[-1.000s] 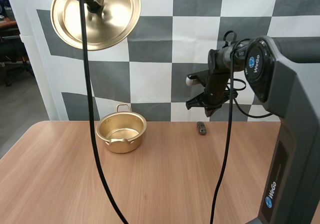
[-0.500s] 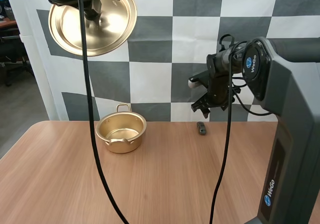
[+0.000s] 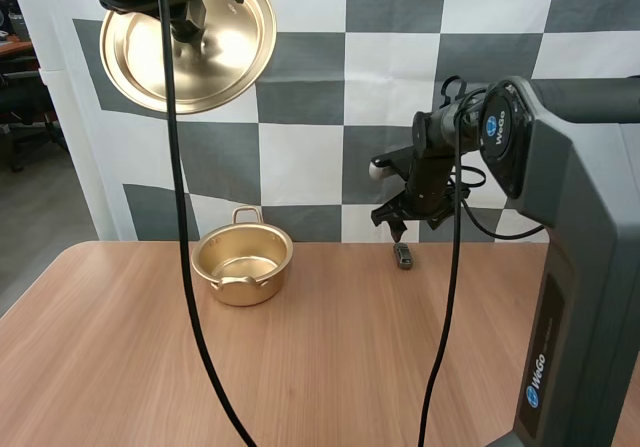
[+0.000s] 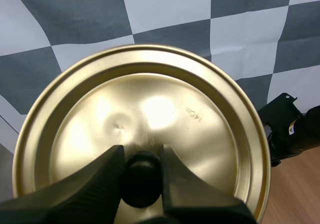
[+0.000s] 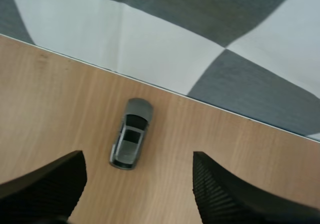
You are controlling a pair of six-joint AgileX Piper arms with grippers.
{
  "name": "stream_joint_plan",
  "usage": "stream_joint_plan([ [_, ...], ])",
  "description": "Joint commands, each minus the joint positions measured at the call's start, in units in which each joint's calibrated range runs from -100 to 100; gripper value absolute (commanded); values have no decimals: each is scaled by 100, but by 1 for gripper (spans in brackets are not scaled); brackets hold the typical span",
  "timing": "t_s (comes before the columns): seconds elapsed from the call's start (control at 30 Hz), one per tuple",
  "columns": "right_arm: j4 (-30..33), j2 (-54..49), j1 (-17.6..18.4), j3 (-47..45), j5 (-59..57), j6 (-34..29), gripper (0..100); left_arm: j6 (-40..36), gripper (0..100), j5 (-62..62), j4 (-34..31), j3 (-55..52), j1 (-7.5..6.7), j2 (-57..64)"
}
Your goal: Open the pot, put the car inside, and close it
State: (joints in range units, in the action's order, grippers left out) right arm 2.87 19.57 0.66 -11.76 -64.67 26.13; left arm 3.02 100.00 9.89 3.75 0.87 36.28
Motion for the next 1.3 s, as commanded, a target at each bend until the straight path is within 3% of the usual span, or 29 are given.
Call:
stream_joint_plan([
  [0.0,-795,70,4,0,0,365,100,5,0,0,4,-3,-4,-5],
  [1.07,-856,1183,-247,0,740,449,100,4,0,0,-31,-3,4,-5],
  [1.27,-1164,1288,-247,0,560,904,100,4,0,0,-31,-3,4,-5],
])
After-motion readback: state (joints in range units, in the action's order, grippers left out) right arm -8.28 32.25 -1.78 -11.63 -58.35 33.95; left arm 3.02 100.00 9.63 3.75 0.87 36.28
